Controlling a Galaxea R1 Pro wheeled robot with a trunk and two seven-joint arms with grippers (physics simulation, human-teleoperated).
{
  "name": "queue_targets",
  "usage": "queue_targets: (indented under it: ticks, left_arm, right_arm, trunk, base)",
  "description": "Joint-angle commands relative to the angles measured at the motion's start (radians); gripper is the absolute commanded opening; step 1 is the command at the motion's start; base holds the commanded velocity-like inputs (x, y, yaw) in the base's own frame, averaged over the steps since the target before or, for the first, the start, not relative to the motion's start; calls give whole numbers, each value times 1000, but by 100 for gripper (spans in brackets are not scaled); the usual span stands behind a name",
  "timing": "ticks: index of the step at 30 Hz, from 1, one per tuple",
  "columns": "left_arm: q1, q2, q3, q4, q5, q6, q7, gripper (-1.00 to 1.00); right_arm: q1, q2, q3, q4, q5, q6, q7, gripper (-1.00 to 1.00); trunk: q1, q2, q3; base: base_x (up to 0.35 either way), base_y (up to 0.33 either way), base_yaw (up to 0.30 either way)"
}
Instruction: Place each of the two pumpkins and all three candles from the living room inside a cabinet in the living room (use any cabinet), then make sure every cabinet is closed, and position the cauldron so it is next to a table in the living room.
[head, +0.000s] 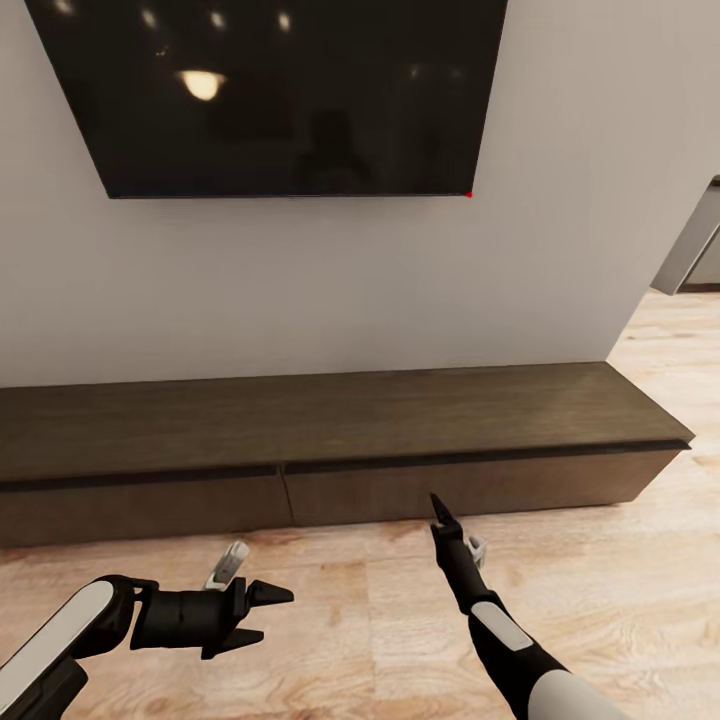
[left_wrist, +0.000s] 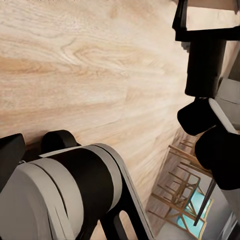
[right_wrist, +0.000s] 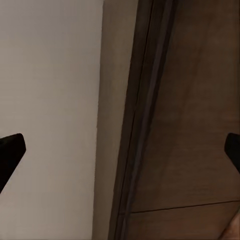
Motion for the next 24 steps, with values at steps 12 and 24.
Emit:
queue_targets:
  ticks: [12,24]
  left_arm:
    - [-1,2,-1,-2,12,-1,10,100]
    - [-1,1,-2,-3,10,-1,10,100]
  right_arm:
    - [-1,-2,8,6,-18,2,37,100]
    - [-1,-8,7,9,-22,3,63,100]
  trunk:
    - [0,0,-1]
    - [0,0,-1]
  base:
    - [86,0,0]
    - [199,0,0]
